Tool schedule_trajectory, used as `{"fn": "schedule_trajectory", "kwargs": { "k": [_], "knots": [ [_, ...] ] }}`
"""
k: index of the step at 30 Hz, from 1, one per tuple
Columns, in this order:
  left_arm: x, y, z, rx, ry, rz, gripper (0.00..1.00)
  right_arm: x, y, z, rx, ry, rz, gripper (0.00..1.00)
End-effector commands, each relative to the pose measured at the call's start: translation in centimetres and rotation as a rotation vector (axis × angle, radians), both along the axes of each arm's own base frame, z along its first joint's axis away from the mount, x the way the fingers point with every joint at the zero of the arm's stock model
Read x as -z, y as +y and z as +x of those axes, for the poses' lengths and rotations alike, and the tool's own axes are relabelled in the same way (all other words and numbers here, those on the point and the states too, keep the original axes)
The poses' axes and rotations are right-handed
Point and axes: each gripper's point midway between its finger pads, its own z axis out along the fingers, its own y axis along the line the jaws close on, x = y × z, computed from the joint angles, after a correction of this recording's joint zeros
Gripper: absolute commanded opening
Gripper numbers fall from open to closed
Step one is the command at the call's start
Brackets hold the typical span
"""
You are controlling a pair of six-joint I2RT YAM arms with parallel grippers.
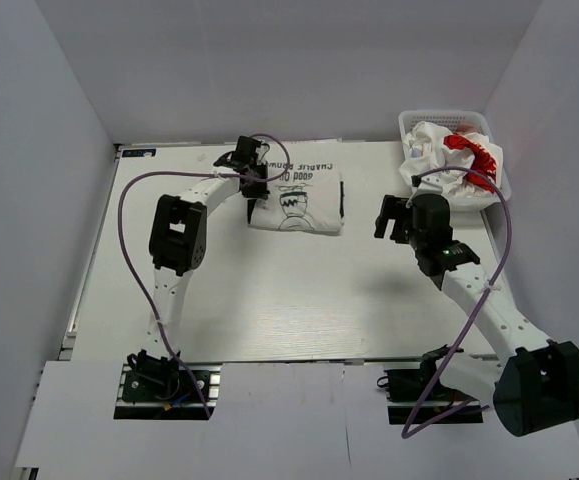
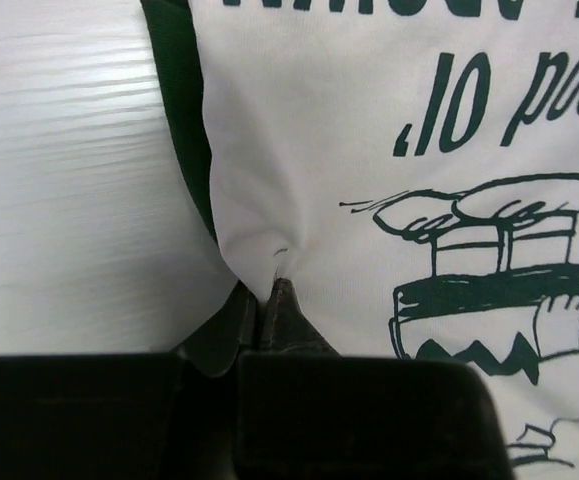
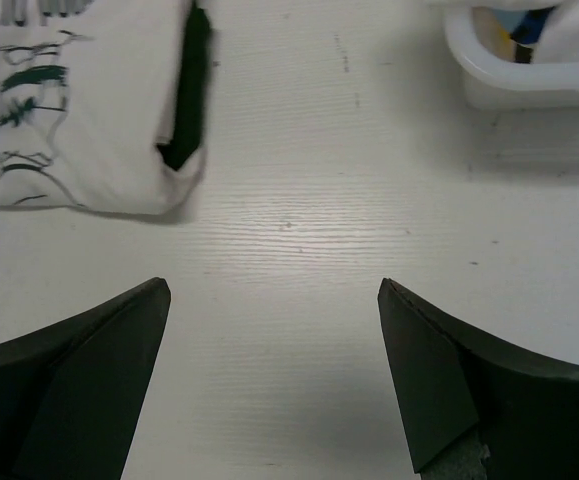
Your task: Fold and stack the t-shirts
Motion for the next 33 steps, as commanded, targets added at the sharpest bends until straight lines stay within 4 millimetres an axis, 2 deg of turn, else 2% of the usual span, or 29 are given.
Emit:
{"fn": "schedule_trajectory", "kwargs": {
  "k": [1, 2, 4, 7, 8, 9, 11, 12, 14, 15, 16, 17, 18, 19, 22, 23, 25, 27, 29, 30, 33],
  "knots": [
    [-1.3, 8.2, 0.0, -0.126, -0.015, 0.237, 0.00, -0.4, -3.1, 0.0, 0.117, -0.044, -0.084, 0.90],
    [-2.1, 10.2, -0.1, -0.129, -0.021, 0.273, 0.00, -0.5, -3.2, 0.1, 0.123, -0.052, -0.083, 0.90],
    [-3.7, 12.2, 0.5, -0.096, -0.071, 0.338, 0.00, -0.3, -3.3, 0.2, 0.127, -0.051, -0.087, 0.90],
    [-5.5, 16.3, 0.6, -0.101, -0.099, 0.450, 0.00, 0.6, -3.5, 0.4, 0.136, -0.028, -0.108, 0.90],
    [-4.8, 18.6, 0.4, -0.131, -0.084, 0.500, 0.00, 1.3, -3.8, 0.6, 0.146, -0.004, -0.119, 0.90],
    [-5.8, 19.7, 0.8, -0.144, -0.107, 0.522, 0.00, 1.5, -3.8, 0.8, 0.149, 0.001, -0.121, 0.90],
    [-6.0, 22.1, 1.0, -0.145, -0.112, 0.590, 0.00, 1.9, -3.8, 1.1, 0.148, 0.017, -0.127, 0.90],
    [-5.5, 24.0, 0.9, -0.167, -0.093, 0.617, 0.00, 2.4, -3.6, 1.2, 0.139, 0.031, -0.135, 0.90],
    [-5.3, 26.1, 1.8, -0.171, -0.093, 0.654, 0.00, 2.4, -3.5, 1.8, 0.140, 0.038, -0.133, 0.90],
    [-5.1, 28.1, 1.9, -0.197, -0.079, 0.675, 0.00, 2.9, -3.6, 2.1, 0.143, 0.050, -0.143, 0.90],
    [-5.5, 29.2, 2.6, -0.206, -0.090, 0.684, 0.00, 3.1, -3.8, 2.4, 0.147, 0.056, -0.150, 0.90],
    [-4.3, 30.6, 2.7, -0.207, -0.062, 0.728, 0.00, 3.3, -3.6, 2.8, 0.147, 0.059, -0.152, 0.90],
    [-4.2, 32.5, 2.9, -0.237, -0.052, 0.748, 0.00, 3.4, -3.7, 3.1, 0.149, 0.065, -0.159, 0.90],
    [-5.2, 33.5, 3.9, -0.262, -0.077, 0.766, 0.00, 3.4, -3.7, 3.3, 0.152, 0.067, -0.160, 0.90],
    [-4.7, 36.8, 4.7, -0.277, -0.069, 0.831, 0.00, 3.5, -3.7, 4.2, 0.160, 0.068, -0.164, 0.90],
    [-4.9, 36.8, 5.1, -0.256, -0.084, 0.839, 0.00, 3.5, -3.8, 4.3, 0.166, 0.072, -0.165, 0.90],
    [-5.3, 38.9, 5.3, -0.252, -0.100, 0.877, 0.00, 3.6, -3.8, 4.6, 0.173, 0.079, -0.164, 0.90],
    [-4.5, 39.3, 5.7, -0.256, -0.109, 0.867, 0.00, 3.3, -3.8, 4.8, 0.175, 0.077, -0.164, 0.90],
    [-5.2, 40.9, 6.3, -0.288, -0.127, 0.863, 0.00, 3.3, -3.8, 4.9, 0.179, 0.075, -0.167, 0.90],
    [-4.4, 40.9, 6.6, -0.293, -0.123, 0.857, 0.00, 3.4, -3.9, 4.8, 0.180, 0.080, -0.168, 0.90],
    [-5.3, 42.0, 7.6, -0.355, -0.171, 0.865, 0.00, 3.2, -3.9, 5.1, 0.182, 0.072, -0.168, 0.90]
  ]
}}
